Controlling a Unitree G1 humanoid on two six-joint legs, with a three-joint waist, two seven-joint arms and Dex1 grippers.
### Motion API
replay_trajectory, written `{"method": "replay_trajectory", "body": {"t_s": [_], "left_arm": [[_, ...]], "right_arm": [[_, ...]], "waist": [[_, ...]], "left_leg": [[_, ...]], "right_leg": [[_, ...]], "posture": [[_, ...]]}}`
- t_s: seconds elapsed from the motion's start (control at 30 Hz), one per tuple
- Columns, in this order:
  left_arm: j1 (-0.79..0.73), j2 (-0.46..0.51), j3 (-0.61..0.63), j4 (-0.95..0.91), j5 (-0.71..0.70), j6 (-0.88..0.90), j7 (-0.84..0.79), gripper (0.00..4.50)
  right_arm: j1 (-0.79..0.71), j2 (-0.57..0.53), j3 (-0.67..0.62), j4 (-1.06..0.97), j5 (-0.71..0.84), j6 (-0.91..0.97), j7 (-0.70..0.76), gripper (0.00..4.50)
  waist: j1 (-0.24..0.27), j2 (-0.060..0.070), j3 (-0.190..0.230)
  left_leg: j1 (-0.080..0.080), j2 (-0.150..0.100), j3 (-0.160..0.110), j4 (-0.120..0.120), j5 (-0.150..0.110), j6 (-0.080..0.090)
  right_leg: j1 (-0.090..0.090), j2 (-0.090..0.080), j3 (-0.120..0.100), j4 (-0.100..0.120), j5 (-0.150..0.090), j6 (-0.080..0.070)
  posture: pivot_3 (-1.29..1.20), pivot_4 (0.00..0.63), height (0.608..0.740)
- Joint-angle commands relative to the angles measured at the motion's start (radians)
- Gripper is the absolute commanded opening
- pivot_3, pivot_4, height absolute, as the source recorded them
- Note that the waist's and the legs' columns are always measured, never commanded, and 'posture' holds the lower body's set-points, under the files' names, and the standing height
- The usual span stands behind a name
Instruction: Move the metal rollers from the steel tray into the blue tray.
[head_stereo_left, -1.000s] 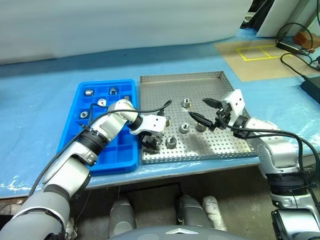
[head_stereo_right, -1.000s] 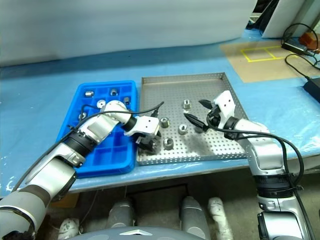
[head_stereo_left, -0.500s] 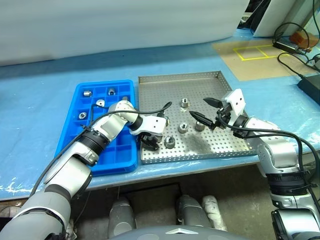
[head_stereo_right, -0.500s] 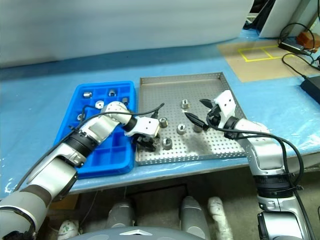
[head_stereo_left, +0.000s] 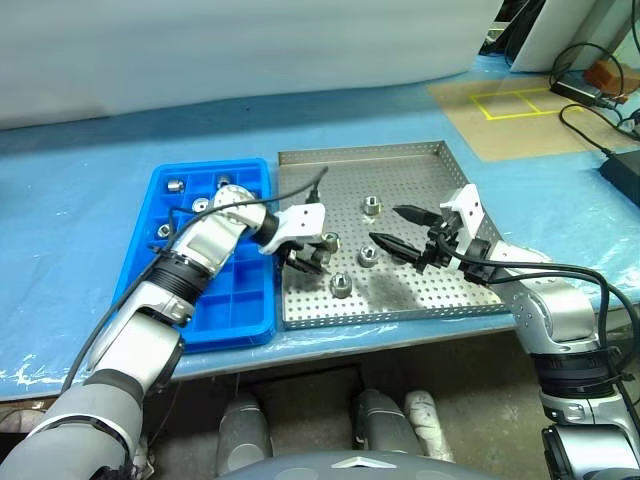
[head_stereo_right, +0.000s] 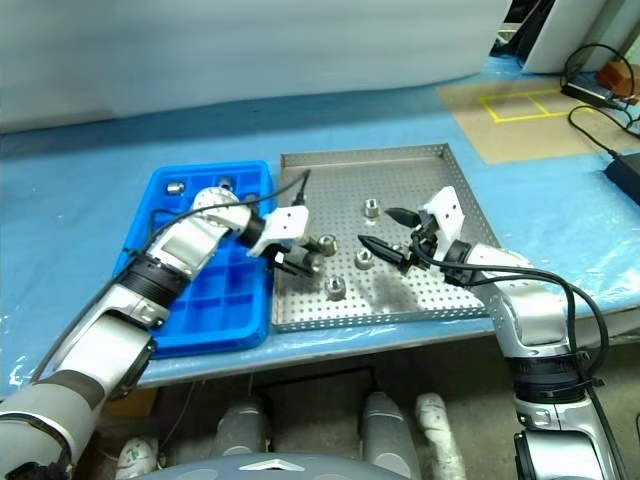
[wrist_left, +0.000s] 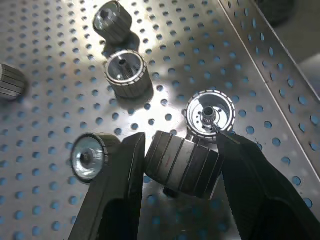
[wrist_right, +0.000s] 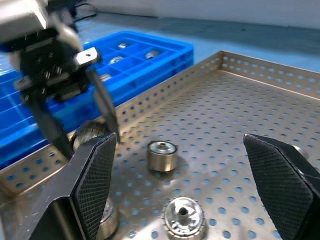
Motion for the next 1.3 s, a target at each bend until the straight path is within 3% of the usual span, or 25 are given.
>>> {"method": "replay_trajectory", "body": {"t_s": [0.03, 0.23, 0.43, 0.8, 1.1, 1.3], "left_arm": [[0.004, 0.046, 0.098, -0.165, -0.097, 0.104, 0.001, 1.93], [0.101, 0.131, 0.221, -0.297, -0.146, 0.207, 0.112, 1.93], [0.282, 0.189, 0.384, -0.443, -0.209, 0.285, 0.261, 1.93], [0.551, 0.26, 0.649, -0.487, -0.228, 0.359, 0.517, 1.93], [0.82, 0.3, 0.756, -0.594, -0.246, 0.414, 0.583, 1.93], [0.842, 0.288, 0.723, -0.58, -0.249, 0.418, 0.616, 1.93]], "right_arm": [[-0.048, -0.025, -0.004, -0.05, 0.062, 0.041, 0.058, 4.31], [-0.175, 0.001, 0.069, 0.003, 0.086, 0.067, 0.157, 4.31], [-0.329, 0.121, 0.188, 0.15, 0.013, -0.011, 0.212, 4.31], [-0.491, 0.322, 0.293, 0.376, -0.074, -0.132, 0.305, 4.31], [-0.533, 0.359, 0.297, 0.443, -0.104, -0.161, 0.365, 4.31], [-0.526, 0.358, 0.295, 0.453, -0.122, -0.171, 0.375, 4.31]], "waist": [[0.003, 0.0, 0.0], [-0.004, 0.002, 0.002], [0.007, 0.003, 0.002], [0.055, -0.002, 0.005], [0.086, -0.006, 0.007], [0.097, -0.007, 0.007]], "left_leg": [[0.0, 0.0, 0.0, 0.0, 0.0, 0.0], [0.002, 0.0, 0.001, 0.0, 0.0, -0.001], [0.002, 0.003, 0.001, -0.004, 0.004, -0.007], [-0.001, 0.003, -0.002, -0.008, 0.004, -0.007], [-0.001, 0.004, -0.006, -0.01, 0.004, -0.008], [-0.001, 0.004, -0.009, -0.011, 0.006, -0.01]], "right_leg": [[0.0, 0.0, 0.0, 0.0, 0.0, 0.0], [0.001, 0.0, 0.0, 0.002, 0.0, 0.0], [-0.002, 0.001, -0.002, 0.003, -0.002, -0.003], [-0.003, 0.0, -0.006, 0.003, -0.003, -0.005], [-0.003, 0.001, -0.01, 0.003, -0.004, -0.007], [-0.002, 0.001, -0.009, 0.004, -0.005, -0.007]], "posture": [[-0.12, 0.15, 0.74], [-0.06, 0.15, 0.74], [0.05, 0.15, 0.74], [0.23, 0.15, 0.74], [0.28, 0.15, 0.74], [0.28, 0.15, 0.74]]}}
